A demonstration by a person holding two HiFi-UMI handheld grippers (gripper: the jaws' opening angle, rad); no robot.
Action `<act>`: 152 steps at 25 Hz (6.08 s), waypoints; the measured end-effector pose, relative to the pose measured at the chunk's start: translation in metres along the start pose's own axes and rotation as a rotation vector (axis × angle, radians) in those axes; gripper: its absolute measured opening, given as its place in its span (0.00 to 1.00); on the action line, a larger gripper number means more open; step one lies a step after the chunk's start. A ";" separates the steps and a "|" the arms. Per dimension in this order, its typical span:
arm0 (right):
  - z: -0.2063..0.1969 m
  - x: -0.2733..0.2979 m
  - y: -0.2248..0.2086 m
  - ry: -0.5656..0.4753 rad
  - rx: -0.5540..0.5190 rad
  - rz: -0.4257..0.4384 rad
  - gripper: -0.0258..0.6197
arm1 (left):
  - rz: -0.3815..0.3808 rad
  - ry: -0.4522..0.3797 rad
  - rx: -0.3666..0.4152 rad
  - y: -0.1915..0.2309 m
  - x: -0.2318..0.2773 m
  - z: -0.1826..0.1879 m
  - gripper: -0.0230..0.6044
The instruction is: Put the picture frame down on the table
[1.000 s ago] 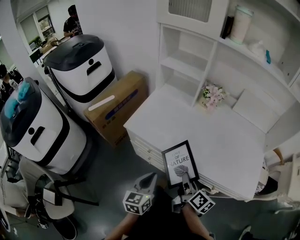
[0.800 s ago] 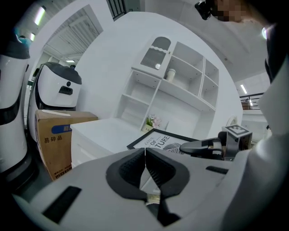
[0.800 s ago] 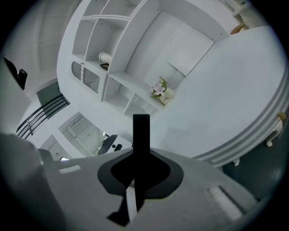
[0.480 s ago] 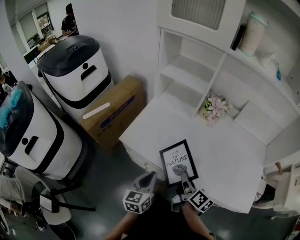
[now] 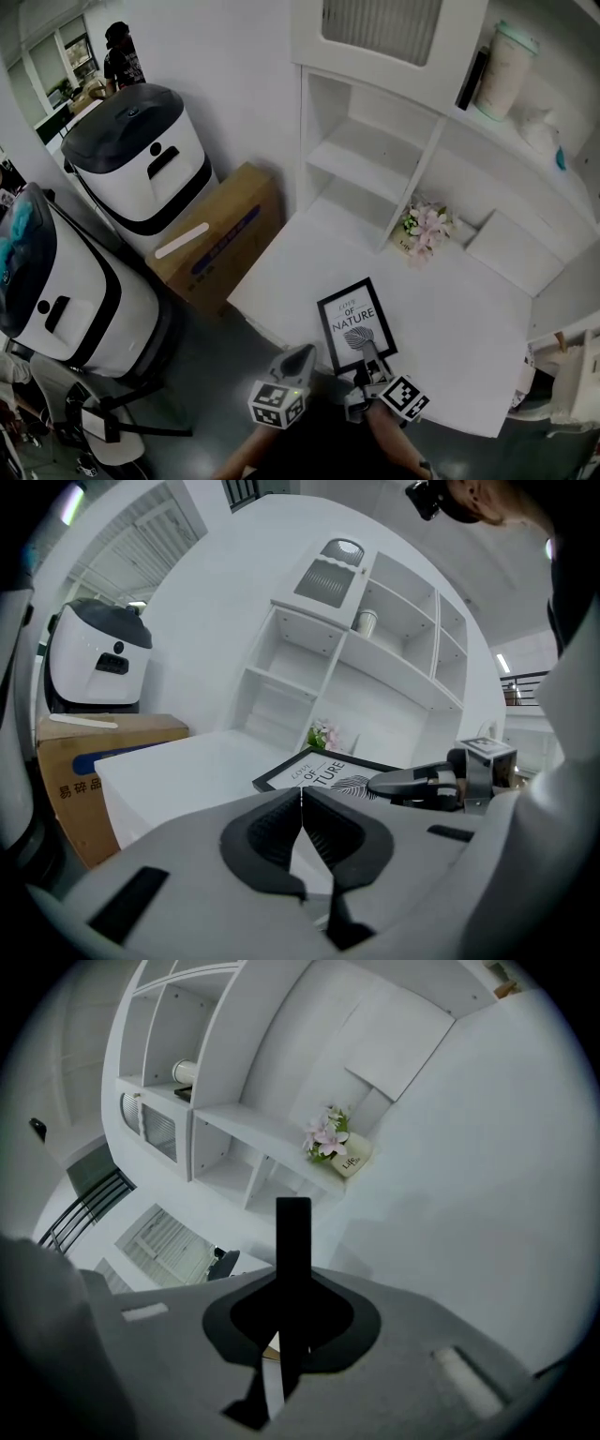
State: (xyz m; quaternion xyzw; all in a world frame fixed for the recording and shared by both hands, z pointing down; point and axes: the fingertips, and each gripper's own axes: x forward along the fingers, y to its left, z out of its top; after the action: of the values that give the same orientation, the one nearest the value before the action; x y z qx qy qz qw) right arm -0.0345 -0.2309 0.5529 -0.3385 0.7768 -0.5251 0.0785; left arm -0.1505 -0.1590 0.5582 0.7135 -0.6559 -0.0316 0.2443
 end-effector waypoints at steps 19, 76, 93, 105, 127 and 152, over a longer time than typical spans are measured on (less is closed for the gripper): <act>0.029 0.015 -0.021 -0.180 0.169 -0.057 0.07 | -0.148 0.094 0.087 0.006 0.055 0.018 0.06; -0.014 -0.012 -0.065 -0.569 0.617 -0.208 0.07 | -0.421 0.308 0.194 0.023 0.062 0.030 0.06; -0.021 -0.013 -0.074 -0.570 0.663 -0.245 0.07 | -0.416 0.302 0.187 0.027 0.062 0.030 0.06; -0.021 -0.006 -0.069 -0.533 0.748 -0.293 0.30 | -0.424 0.301 0.185 0.027 0.064 0.031 0.06; -0.039 0.012 -0.083 -0.376 0.920 -0.488 0.70 | -0.416 0.291 0.158 0.032 0.059 0.033 0.06; -0.063 -0.010 -0.077 -0.388 0.967 -0.465 0.73 | -0.498 0.312 0.169 0.014 0.057 0.024 0.06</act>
State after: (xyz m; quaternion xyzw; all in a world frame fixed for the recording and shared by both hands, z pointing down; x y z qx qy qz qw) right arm -0.0228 -0.1939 0.6444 -0.5162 0.3245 -0.7528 0.2481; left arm -0.1644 -0.2208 0.5579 0.8663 -0.4158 0.0741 0.2666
